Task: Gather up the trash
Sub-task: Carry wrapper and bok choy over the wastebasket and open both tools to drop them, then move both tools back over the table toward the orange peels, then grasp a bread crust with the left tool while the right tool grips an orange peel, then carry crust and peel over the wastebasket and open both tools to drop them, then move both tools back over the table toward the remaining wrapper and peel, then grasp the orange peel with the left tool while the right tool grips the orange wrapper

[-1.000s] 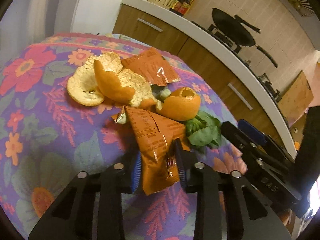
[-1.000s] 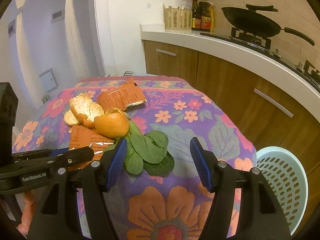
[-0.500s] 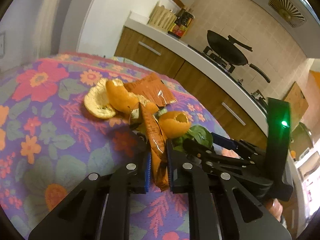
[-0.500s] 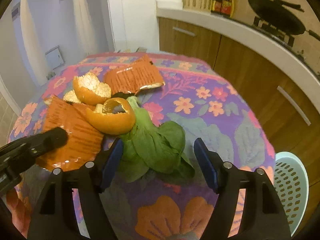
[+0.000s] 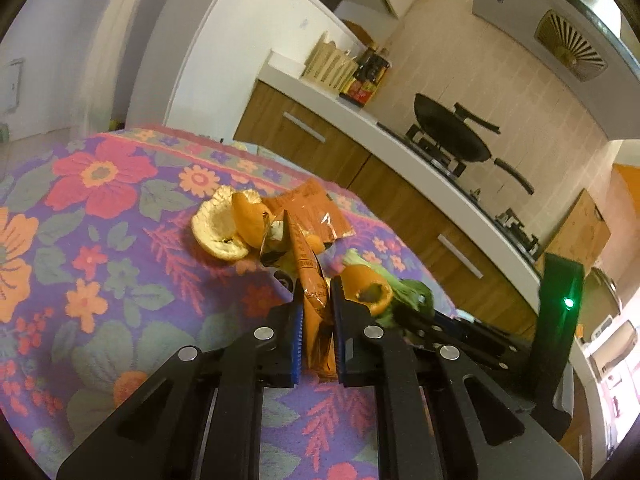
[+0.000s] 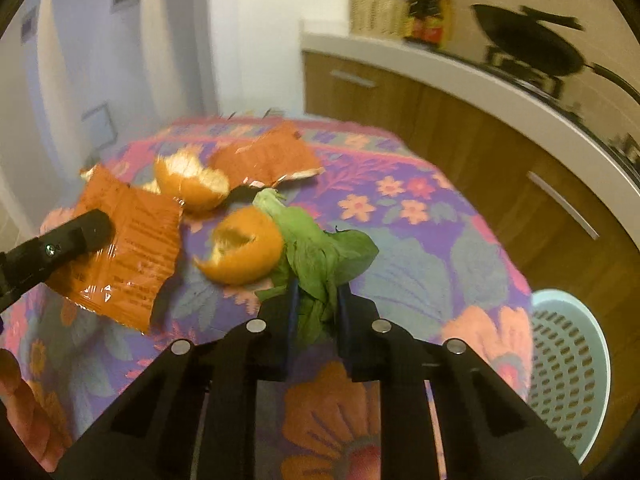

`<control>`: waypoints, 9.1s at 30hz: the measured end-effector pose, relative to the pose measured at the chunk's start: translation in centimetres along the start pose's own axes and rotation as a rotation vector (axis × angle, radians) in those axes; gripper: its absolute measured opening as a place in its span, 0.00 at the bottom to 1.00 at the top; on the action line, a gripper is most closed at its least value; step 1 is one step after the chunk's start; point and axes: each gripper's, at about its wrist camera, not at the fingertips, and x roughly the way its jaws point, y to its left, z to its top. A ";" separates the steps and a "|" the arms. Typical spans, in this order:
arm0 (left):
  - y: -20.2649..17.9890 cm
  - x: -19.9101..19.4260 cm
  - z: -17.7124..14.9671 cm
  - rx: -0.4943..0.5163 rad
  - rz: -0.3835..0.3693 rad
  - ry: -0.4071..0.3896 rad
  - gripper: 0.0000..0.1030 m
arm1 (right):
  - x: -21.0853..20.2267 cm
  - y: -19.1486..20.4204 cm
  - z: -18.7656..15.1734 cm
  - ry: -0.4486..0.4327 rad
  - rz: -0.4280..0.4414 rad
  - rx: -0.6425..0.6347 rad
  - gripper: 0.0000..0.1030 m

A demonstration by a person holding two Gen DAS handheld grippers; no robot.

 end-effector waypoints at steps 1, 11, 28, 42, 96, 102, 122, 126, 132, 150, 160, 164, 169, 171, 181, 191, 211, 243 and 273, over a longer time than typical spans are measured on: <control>-0.1 -0.1 0.0 0.004 -0.007 -0.002 0.10 | -0.7 -0.4 -0.2 -0.019 -0.001 0.023 0.14; -3.8 -1.3 -0.4 0.100 -0.169 0.021 0.10 | -6.0 -4.7 -2.8 -0.139 -0.029 0.168 0.14; -18.6 3.3 -3.5 0.378 -0.305 0.142 0.09 | -11.3 -19.3 -9.5 -0.191 -0.178 0.443 0.14; -26.6 11.4 -8.1 0.502 -0.360 0.328 0.10 | -6.8 -25.7 -14.3 -0.009 -0.196 0.614 0.18; -10.9 0.2 1.2 0.297 -0.151 0.071 0.49 | -10.3 -9.5 -4.5 -0.139 -0.018 0.279 0.42; -4.3 -1.5 4.2 0.183 -0.039 0.013 0.49 | -8.5 -5.0 -2.3 -0.127 0.032 0.188 0.45; 2.3 7.2 6.4 0.137 0.162 0.161 0.47 | -1.3 0.8 -0.3 -0.043 0.094 0.045 0.52; 2.9 8.5 5.7 0.119 0.150 0.192 0.39 | -1.1 1.1 -0.2 -0.035 0.088 0.031 0.54; 3.3 9.2 5.2 0.109 0.150 0.217 0.20 | -0.6 2.3 -0.1 -0.022 0.053 -0.019 0.61; 4.0 3.9 6.5 0.001 -0.021 0.045 0.13 | 0.6 2.6 -0.5 0.044 0.044 -0.011 0.15; 1.4 1.5 7.3 0.056 -0.082 -0.029 0.13 | -2.6 0.3 -0.4 -0.122 0.092 0.093 0.14; -0.1 -0.7 8.2 0.077 -0.108 -0.069 0.13 | -2.9 -0.5 -0.3 -0.138 0.105 0.134 0.14; -2.3 -2.7 8.7 0.125 -0.111 -0.099 0.13 | -3.8 -1.0 -0.5 -0.181 0.120 0.155 0.14; -3.2 -3.0 8.6 0.138 -0.117 -0.097 0.13 | -4.5 -1.9 -0.8 -0.210 0.140 0.187 0.14; -9.6 -0.2 6.1 0.231 -0.177 -0.017 0.13 | -8.1 -9.7 -4.2 -0.255 0.069 0.327 0.14; -20.3 10.0 -2.7 0.340 -0.281 0.253 0.13 | -9.9 -20.9 -10.9 -0.183 -0.090 0.519 0.14; -28.9 17.4 -10.9 0.531 -0.253 0.444 0.14 | -7.4 -29.9 -18.0 -0.070 -0.068 0.767 0.19; -23.7 9.7 -8.0 0.517 -0.239 0.307 0.48 | -12.8 -23.9 -13.1 -0.168 -0.069 0.619 0.25; 3.9 5.3 6.2 0.240 0.223 0.169 0.55 | 0.5 3.2 6.5 -0.098 0.080 -0.030 0.45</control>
